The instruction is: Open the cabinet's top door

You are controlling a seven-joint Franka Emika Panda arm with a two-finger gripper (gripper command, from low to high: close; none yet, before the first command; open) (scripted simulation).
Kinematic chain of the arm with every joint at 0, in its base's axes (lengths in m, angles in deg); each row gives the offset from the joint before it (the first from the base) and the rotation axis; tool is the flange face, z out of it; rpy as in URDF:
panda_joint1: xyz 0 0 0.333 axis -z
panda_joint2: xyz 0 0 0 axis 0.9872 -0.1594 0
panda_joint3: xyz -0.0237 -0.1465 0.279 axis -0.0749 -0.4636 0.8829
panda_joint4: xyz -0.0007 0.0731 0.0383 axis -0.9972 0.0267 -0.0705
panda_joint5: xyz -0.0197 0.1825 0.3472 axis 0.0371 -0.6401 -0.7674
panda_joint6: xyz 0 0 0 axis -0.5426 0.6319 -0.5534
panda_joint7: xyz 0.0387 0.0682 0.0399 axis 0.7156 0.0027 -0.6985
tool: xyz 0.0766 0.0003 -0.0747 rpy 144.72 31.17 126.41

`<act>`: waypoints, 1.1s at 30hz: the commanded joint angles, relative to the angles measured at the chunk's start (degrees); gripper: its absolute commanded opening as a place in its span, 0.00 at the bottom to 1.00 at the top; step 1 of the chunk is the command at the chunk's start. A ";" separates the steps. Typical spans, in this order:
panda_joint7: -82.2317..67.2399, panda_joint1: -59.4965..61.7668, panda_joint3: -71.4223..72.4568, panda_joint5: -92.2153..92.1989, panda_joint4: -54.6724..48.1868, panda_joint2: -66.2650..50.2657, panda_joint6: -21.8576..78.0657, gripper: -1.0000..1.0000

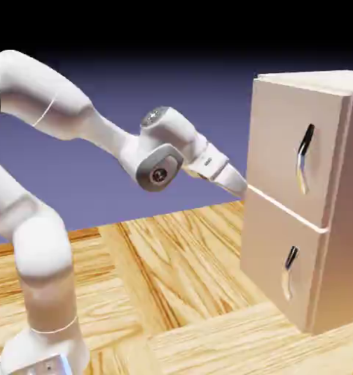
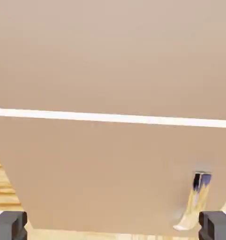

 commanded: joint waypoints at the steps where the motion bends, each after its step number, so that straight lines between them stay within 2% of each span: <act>1: -1.04 -0.92 -1.05 2.50 -0.38 0.47 0.17 1.00; 33: -34.31 -30.16 -34.51 82.25 -12.57 15.47 5.76 1.00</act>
